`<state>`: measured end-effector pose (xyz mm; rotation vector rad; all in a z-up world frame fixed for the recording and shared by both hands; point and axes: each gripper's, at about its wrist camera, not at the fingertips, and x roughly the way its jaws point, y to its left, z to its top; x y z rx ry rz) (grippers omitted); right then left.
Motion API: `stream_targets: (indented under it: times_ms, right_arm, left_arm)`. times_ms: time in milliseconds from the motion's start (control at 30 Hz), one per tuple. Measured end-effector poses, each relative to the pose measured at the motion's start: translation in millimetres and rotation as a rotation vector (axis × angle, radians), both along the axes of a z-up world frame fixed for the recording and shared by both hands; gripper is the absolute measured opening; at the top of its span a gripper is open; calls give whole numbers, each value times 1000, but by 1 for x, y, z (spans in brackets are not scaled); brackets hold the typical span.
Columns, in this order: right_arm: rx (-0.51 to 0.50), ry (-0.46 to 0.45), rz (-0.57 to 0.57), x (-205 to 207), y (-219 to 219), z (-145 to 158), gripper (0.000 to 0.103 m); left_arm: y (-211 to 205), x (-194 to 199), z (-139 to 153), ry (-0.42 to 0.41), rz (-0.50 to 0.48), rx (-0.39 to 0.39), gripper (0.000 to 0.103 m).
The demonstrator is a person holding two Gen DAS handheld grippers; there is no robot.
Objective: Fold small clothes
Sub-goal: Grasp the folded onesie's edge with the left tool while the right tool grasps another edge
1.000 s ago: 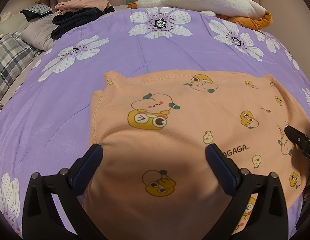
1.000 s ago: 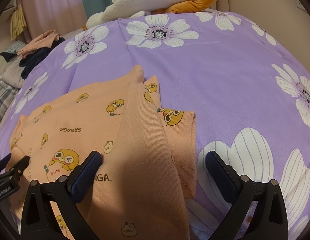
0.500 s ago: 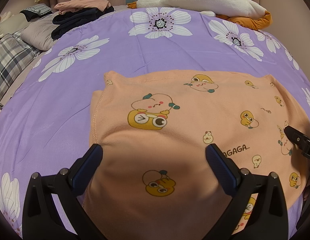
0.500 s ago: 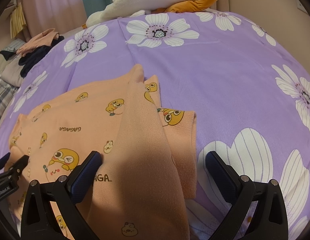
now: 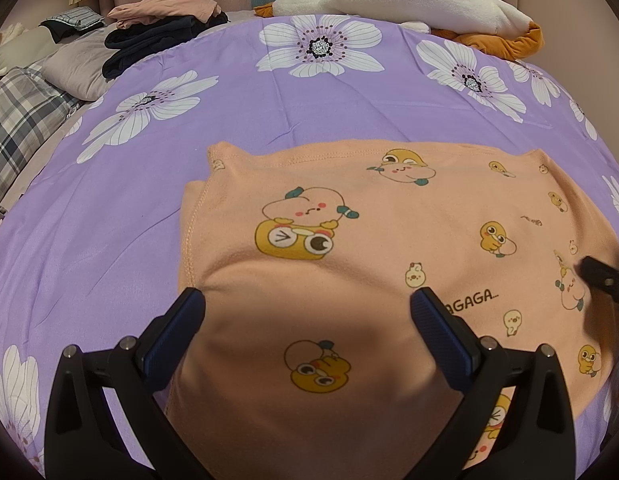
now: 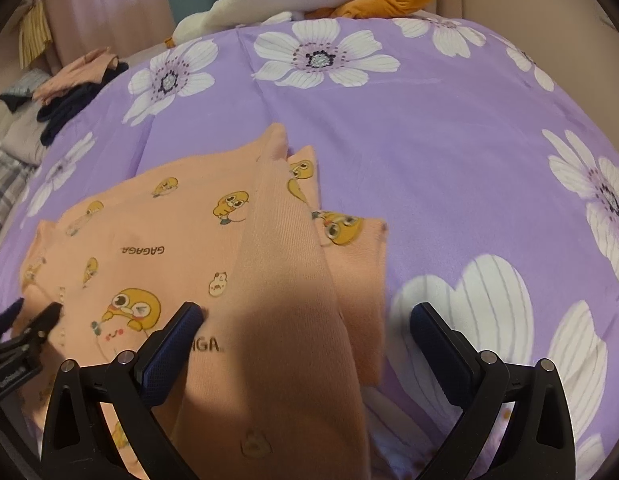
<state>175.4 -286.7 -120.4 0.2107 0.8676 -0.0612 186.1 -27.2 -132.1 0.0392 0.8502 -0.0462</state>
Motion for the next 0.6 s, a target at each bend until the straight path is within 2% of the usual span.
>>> stream_targets:
  times_ms: [267, 367, 533, 600]
  right_arm:
    - [170, -61, -36, -44, -35, 26, 102]
    - [247, -46, -33, -55, -41, 26, 102]
    - [280, -12, -49, -63, -40, 15, 102]
    - [319, -5, -45, -63, -40, 11, 102]
  left_arm:
    - [0, 1, 0, 2, 1, 1, 103]
    - [-3, 3, 2, 25, 10, 12, 103]
    - [7, -7, 14, 123, 58, -39, 100]
    - [11, -19, 25, 118, 47, -62, 97]
